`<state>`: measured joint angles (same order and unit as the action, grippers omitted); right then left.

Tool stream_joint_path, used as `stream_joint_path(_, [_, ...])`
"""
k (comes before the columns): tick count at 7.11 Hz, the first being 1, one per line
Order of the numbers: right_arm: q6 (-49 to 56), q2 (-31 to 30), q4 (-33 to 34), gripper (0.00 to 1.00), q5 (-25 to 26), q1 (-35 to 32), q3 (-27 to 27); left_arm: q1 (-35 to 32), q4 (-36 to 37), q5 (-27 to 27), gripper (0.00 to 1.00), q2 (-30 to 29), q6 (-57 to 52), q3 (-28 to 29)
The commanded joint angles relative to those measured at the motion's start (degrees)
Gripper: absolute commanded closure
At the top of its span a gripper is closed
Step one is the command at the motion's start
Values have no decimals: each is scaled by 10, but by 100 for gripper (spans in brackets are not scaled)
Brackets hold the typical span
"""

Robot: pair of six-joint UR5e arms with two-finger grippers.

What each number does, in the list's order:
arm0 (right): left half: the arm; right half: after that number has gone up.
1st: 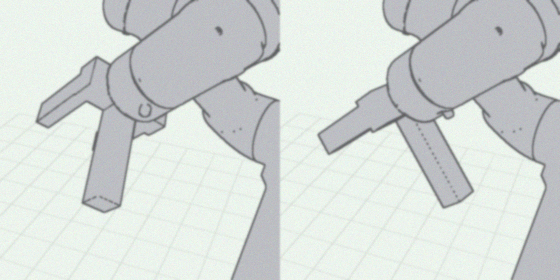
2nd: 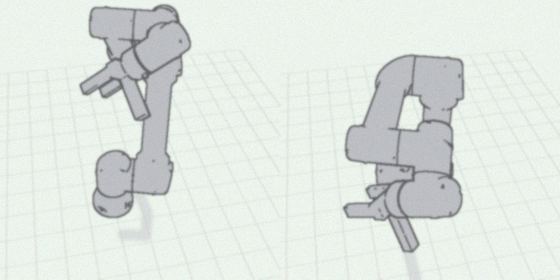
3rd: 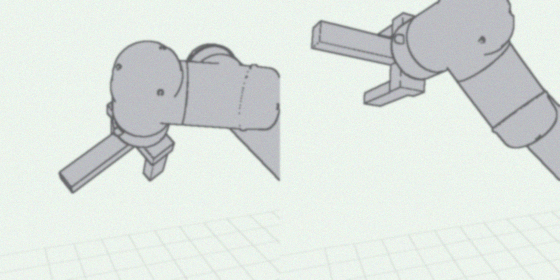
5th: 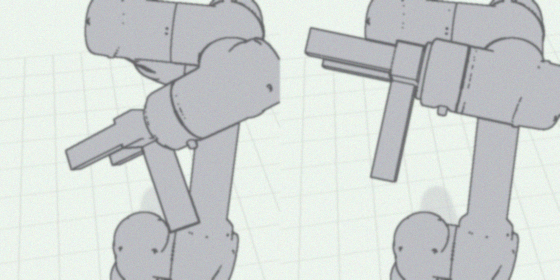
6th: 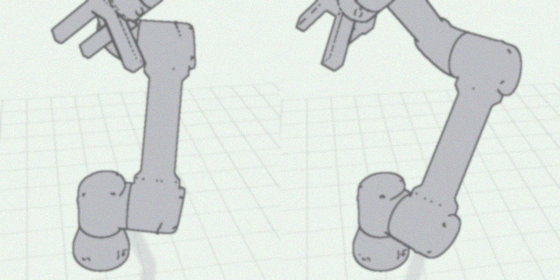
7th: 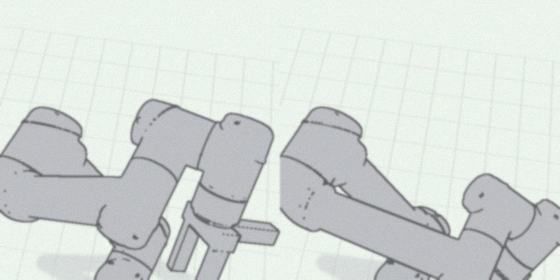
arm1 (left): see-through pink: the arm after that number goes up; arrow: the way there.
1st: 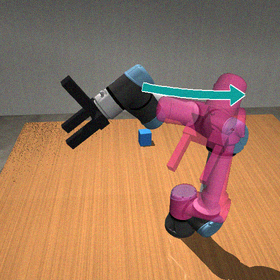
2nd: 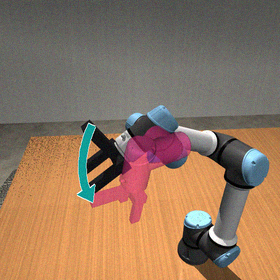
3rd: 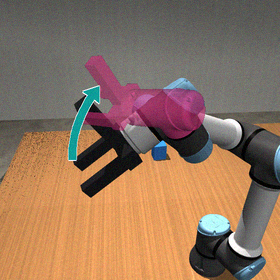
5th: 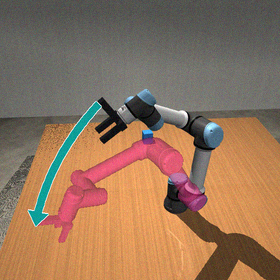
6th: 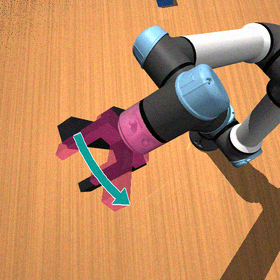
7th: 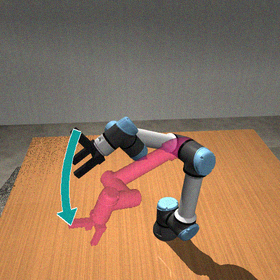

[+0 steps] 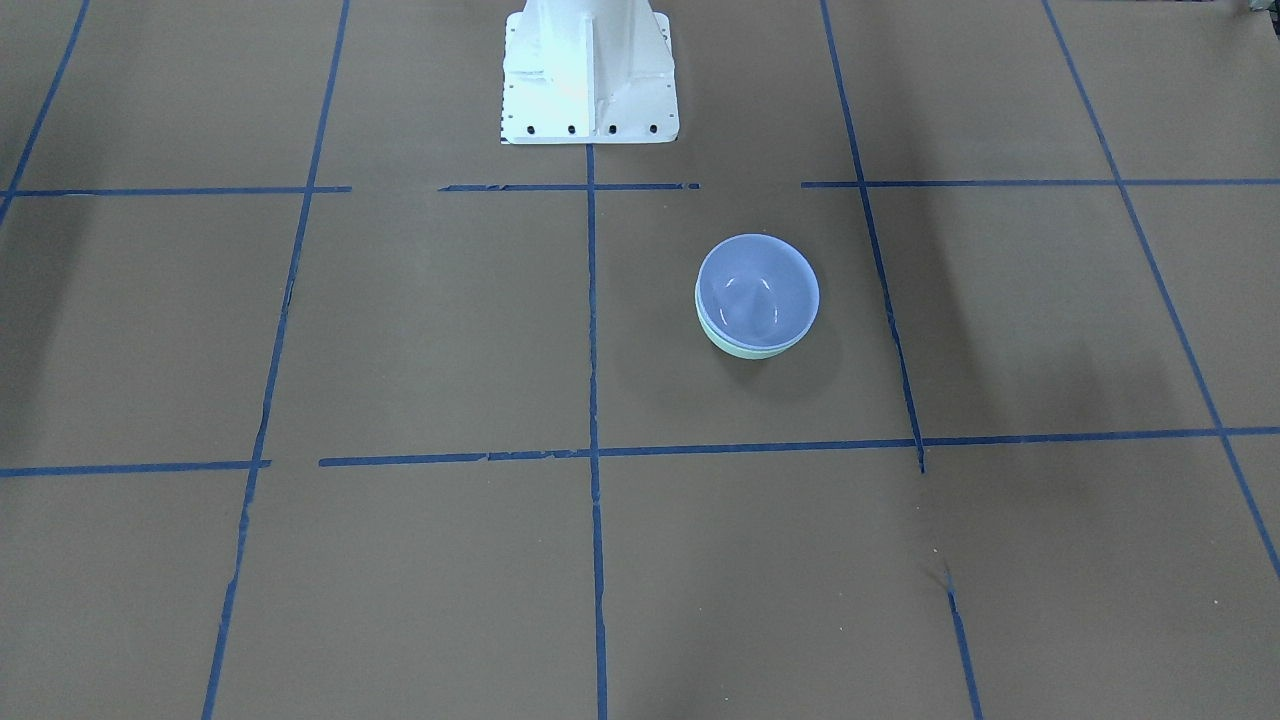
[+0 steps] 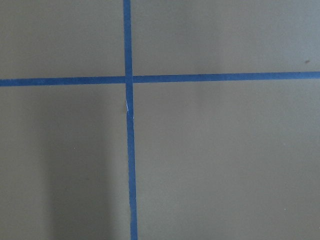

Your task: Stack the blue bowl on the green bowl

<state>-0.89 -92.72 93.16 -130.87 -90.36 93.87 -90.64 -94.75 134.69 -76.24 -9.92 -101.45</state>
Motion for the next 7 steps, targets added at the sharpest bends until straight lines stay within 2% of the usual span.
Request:
stream_joint_path(1, [0,0,0,0,0,0,0,0,-3,1,0,0,0,3])
stream_joint_path(7, [0,0,0,0,0,0,0,-1,-4,-1,0,2,0,-1])
